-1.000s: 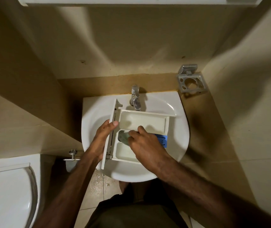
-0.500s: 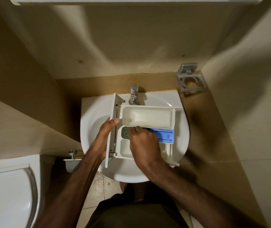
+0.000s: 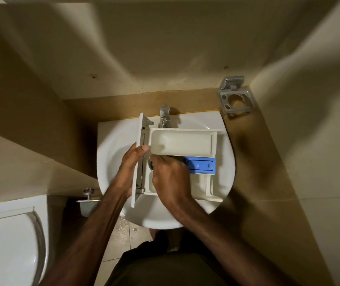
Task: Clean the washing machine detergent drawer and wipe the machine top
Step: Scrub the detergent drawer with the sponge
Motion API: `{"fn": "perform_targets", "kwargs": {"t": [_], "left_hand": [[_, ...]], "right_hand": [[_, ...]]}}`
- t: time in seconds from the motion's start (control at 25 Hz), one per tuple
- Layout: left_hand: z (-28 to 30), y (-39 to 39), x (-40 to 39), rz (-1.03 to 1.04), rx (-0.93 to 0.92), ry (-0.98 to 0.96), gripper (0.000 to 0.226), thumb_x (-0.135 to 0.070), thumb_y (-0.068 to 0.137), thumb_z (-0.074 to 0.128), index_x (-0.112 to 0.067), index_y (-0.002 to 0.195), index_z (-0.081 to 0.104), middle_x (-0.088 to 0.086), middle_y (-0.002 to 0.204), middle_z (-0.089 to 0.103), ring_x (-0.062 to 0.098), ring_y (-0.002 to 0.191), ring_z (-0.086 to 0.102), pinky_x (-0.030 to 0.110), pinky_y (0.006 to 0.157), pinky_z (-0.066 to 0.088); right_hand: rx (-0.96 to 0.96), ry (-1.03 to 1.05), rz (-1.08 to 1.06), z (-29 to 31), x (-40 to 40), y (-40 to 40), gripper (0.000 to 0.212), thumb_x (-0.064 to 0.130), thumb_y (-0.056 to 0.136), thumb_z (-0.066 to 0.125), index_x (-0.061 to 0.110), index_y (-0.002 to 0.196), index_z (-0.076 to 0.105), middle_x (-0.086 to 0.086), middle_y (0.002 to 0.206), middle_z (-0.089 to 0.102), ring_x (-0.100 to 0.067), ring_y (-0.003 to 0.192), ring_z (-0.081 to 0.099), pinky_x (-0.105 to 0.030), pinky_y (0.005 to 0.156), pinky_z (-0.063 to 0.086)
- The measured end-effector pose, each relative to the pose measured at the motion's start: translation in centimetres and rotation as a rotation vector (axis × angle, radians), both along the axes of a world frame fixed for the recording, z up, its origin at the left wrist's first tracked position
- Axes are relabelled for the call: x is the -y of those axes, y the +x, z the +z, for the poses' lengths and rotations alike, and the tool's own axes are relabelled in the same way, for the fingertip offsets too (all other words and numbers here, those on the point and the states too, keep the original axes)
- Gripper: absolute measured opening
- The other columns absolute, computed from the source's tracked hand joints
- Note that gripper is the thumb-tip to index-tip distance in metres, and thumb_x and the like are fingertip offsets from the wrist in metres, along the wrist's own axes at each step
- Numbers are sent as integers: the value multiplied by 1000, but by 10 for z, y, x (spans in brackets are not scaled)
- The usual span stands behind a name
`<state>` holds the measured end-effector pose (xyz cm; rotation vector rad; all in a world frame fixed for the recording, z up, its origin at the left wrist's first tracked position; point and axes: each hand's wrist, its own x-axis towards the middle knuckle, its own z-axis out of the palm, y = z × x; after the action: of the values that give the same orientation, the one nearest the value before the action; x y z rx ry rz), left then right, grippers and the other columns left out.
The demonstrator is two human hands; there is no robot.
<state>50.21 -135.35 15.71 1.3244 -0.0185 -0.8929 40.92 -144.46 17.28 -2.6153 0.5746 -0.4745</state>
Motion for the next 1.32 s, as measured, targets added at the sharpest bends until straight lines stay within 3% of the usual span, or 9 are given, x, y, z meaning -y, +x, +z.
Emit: {"fn": "perform_targets", "kwargs": {"t": [0.2, 0.4, 0.52, 0.64, 0.72, 0.92, 1.08, 1.24, 1.32], "left_hand": [[-2, -1, -8, 38, 5, -15, 29, -41, 99, 55, -22, 115, 69, 0, 100, 80, 16, 89, 76, 29, 71, 61], [0, 2, -6, 95, -76, 20, 25, -44, 101, 52, -30, 114, 68, -3, 107, 78, 11, 90, 76, 30, 71, 59], [0, 6, -9, 106, -84, 27, 23, -44, 101, 53, -30, 111, 68, -3, 105, 79, 15, 92, 76, 33, 72, 60], [1, 3, -6, 81, -81, 19, 24, -44, 102, 51, -29, 113, 67, -6, 99, 80, 15, 92, 77, 29, 68, 61], [-1, 1, -5, 65, -61, 22, 23, -40, 104, 48, -29, 109, 67, -9, 91, 80, 13, 87, 77, 25, 62, 60], [0, 3, -8, 74, -43, 15, 20, -50, 92, 64, -37, 103, 75, -1, 110, 78, 23, 106, 73, 42, 88, 59], [7, 3, -7, -2, 6, 11, 23, -34, 101, 51, -31, 105, 74, -9, 95, 79, 8, 84, 76, 24, 68, 59], [5, -5, -10, 18, 1, 26, 30, -42, 99, 54, -28, 124, 65, -8, 111, 77, 5, 95, 74, 20, 69, 58], [2, -5, -11, 26, -14, 7, 65, -60, 85, 67, -27, 140, 58, -3, 134, 68, 16, 120, 66, 32, 88, 58]], "right_hand": [[5, 362, 85, 12, 32, -22, 24, 3, 92, 63, 19, 104, 77, 4, 88, 78, -11, 77, 68, -31, 73, 55], [469, 639, -234, 34, 59, -40, 40, 2, 103, 56, 35, 119, 73, 8, 105, 68, -16, 82, 72, -43, 64, 64], [489, 376, -183, 37, 79, -39, 41, -3, 101, 50, 21, 123, 76, 1, 103, 60, -25, 83, 69, -35, 67, 62], [284, -223, -13, 27, 78, -31, 33, -3, 95, 56, 11, 115, 78, -11, 106, 66, -29, 88, 67, -40, 69, 59], [119, -443, 2, 18, 67, -26, 22, 11, 93, 61, 12, 105, 79, -11, 103, 69, -30, 85, 67, -39, 66, 57], [-265, -404, -95, 11, 50, -15, 48, 53, 86, 72, 9, 106, 70, -11, 105, 64, -28, 88, 68, -37, 66, 57], [-262, -157, -192, 24, 48, -7, 64, 76, 88, 54, 18, 106, 72, -3, 103, 71, -24, 86, 70, -33, 67, 54], [-236, -141, -329, 26, 47, -7, 36, 48, 93, 71, 13, 82, 73, -7, 75, 72, -32, 66, 71, -31, 58, 48], [-244, -174, -375, 27, 54, -8, 38, 47, 88, 78, 10, 81, 70, -9, 74, 70, -33, 64, 70, -29, 55, 42]]}}
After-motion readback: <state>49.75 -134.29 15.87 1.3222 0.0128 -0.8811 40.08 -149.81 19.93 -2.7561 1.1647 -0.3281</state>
